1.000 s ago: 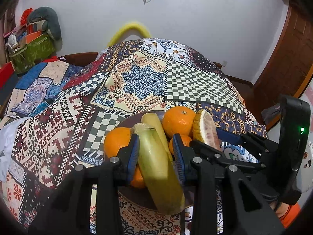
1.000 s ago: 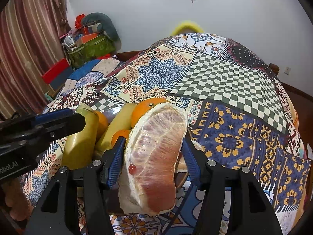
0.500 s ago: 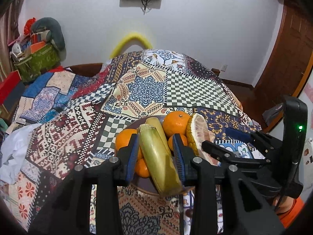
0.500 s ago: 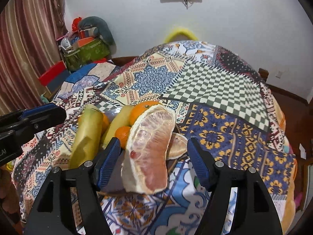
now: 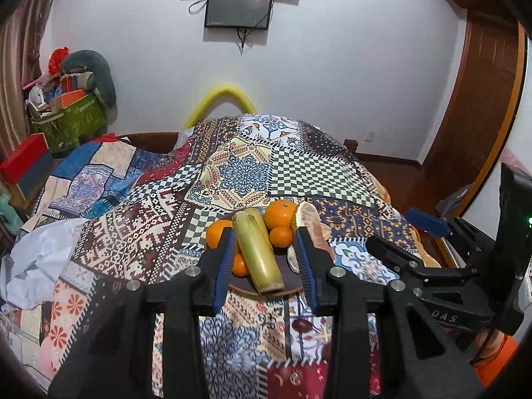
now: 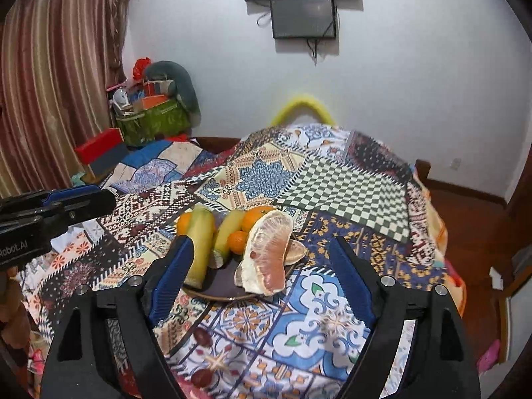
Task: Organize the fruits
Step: 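Lower the corn cob and pomelo segment onto the plate and open both grippers, then move the right gripper to a brown date while the left approaches another date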
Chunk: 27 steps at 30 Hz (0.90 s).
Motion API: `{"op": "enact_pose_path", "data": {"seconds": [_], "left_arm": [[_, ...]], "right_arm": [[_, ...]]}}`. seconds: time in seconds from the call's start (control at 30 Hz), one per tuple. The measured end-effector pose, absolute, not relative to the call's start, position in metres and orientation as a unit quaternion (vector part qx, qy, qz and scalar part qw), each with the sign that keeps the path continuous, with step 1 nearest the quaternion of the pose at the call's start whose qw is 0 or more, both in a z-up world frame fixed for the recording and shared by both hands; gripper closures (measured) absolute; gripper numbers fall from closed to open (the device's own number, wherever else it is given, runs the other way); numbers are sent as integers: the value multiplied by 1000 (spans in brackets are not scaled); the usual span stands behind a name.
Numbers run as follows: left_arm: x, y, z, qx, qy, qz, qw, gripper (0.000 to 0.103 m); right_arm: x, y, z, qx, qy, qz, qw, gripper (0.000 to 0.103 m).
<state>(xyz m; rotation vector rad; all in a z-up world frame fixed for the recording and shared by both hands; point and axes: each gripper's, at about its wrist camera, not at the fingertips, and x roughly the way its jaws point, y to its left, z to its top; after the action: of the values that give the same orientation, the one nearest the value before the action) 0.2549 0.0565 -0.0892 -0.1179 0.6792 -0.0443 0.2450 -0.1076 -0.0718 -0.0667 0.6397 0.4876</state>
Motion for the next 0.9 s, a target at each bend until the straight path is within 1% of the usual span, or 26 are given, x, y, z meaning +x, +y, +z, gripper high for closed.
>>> {"op": "enact_pose_path", "data": {"seconds": [0.13, 0.27, 0.43, 0.53, 0.9], "left_arm": [[236, 54, -85, -58, 332, -23, 941, 61], [220, 52, -88, -59, 336, -23, 940, 52], [204, 52, -100, -57, 354, -23, 933, 50], [196, 54, -112, -61, 367, -21, 928, 45], [190, 73, -173, -82, 440, -4, 894, 45]], "right_arm": [[226, -108, -71, -39, 310, 239, 919, 21], [210, -108, -74, -39, 314, 244, 917, 21], [195, -104, -85, -50, 328, 247, 910, 21], [188, -101, -95, -52, 339, 250, 905, 21], [172, -91, -152, -39, 416, 265, 869, 21]]}}
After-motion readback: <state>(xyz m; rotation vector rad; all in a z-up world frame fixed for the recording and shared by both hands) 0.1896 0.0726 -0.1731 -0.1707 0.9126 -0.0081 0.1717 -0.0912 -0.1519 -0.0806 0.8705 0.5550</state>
